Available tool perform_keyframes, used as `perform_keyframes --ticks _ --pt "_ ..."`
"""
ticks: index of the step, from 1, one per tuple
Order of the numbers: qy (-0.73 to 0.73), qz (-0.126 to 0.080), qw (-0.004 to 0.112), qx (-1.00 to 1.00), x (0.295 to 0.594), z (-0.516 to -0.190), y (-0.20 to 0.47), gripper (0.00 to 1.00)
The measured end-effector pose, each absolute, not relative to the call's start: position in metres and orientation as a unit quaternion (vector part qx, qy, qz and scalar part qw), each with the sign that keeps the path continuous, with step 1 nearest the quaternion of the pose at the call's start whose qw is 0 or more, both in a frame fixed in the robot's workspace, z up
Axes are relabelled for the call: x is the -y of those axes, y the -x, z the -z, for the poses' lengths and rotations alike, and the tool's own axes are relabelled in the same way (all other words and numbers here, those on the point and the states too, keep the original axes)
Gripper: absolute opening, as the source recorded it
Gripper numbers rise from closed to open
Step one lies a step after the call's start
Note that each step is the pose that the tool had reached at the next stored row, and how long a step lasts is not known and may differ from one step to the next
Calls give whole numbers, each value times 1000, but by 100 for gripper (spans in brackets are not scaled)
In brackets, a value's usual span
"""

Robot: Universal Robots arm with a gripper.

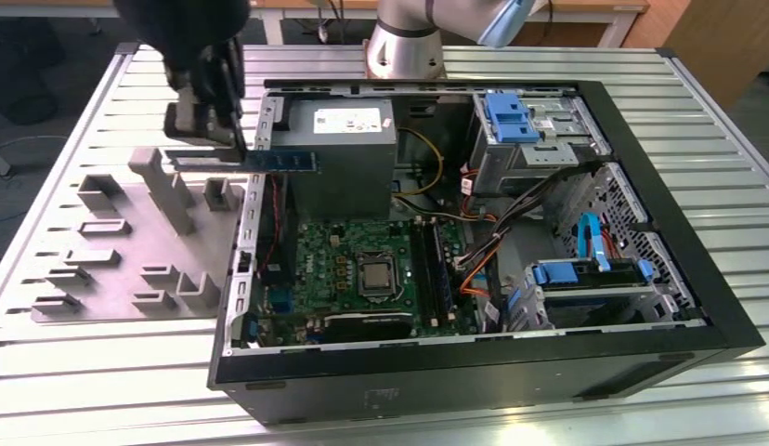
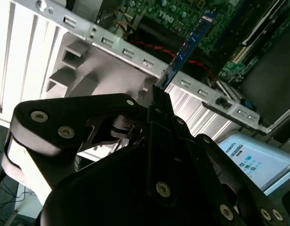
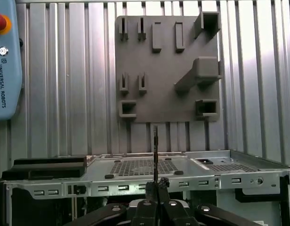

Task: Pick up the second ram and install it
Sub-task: 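Pick up the second ram and move it above second insertion slot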

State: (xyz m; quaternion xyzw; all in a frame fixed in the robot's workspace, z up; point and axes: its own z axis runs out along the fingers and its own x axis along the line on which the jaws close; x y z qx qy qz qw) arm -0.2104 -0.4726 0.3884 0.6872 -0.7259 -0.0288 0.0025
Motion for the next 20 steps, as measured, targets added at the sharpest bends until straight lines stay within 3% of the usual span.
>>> perform_keyframes --ticks 20 --pt "-687 30 3 726 473 -387 119 13"
